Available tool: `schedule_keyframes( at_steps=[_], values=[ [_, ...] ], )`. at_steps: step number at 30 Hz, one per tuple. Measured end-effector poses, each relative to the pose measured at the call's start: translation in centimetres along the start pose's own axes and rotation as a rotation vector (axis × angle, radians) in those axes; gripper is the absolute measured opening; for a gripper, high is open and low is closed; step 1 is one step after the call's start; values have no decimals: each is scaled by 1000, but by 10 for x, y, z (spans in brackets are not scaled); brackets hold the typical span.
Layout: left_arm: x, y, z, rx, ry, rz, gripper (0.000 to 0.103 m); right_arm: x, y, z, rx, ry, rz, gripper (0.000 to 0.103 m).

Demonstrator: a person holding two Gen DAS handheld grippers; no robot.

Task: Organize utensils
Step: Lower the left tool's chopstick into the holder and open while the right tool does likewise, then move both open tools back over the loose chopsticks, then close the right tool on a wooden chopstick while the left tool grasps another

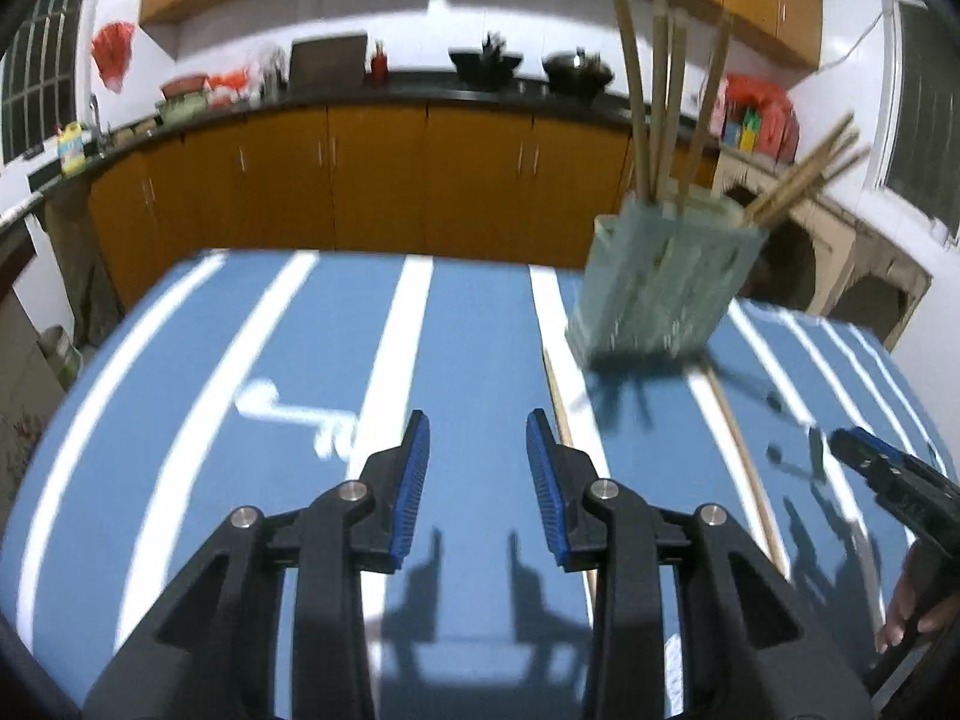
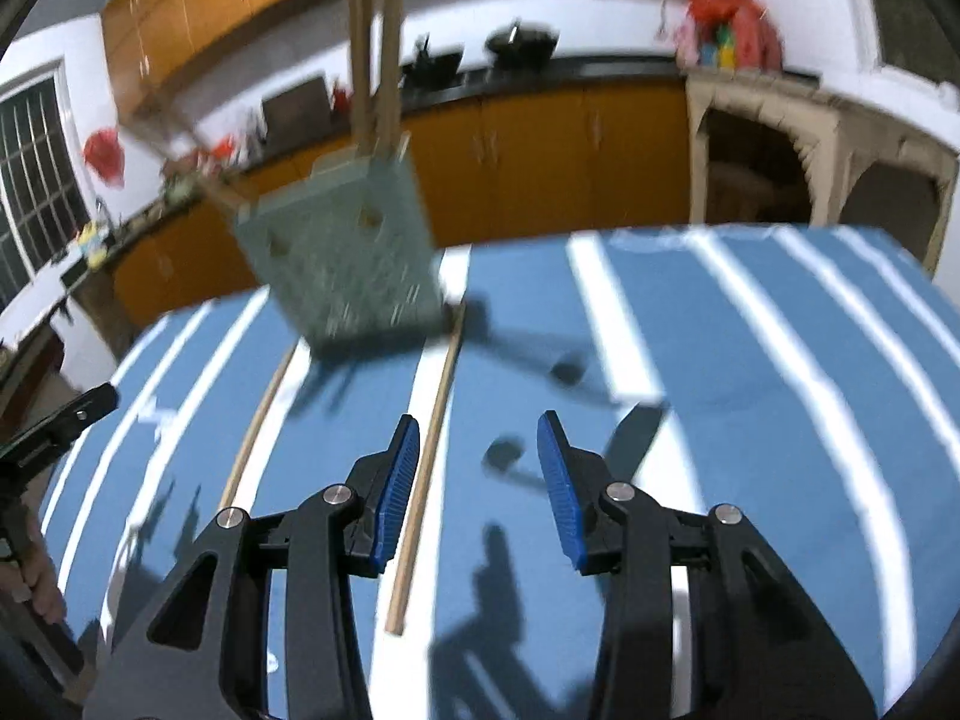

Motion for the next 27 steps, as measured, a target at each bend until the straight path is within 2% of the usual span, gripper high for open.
schedule_keyframes(
  at_steps=[7, 9, 11, 13, 22, 27],
  values=[
    [-9, -22, 17, 60, -20, 11, 41, 28, -27, 33, 113, -45, -105, 42],
    [-14, -23, 22, 77, -26, 15, 41, 28, -33, 36, 113, -67, -123, 38],
    [-20, -26, 27, 93, -35, 20, 41, 25, -35, 35, 97, -99, -151, 20],
    [-25, -32, 33, 111, -45, 24, 41, 21, -34, 35, 101, -100, -136, 8],
    [-46, -51, 53, 175, -49, 66, 41, -47, -25, 41, 112, -199, 33, 8],
    [-49, -60, 63, 212, -27, 85, 39, -54, -24, 42, 110, -201, 33, 8]
  ],
)
Point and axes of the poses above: each gripper's, at about its wrist camera, not at the fingertips, and z roughly the way its jaws point, x to its left, y to its top, the point moved 10 cm from there along z, roughly the way its jaws point, and after that the axes turned 12 degrees about -y, right-handed, at the moved point
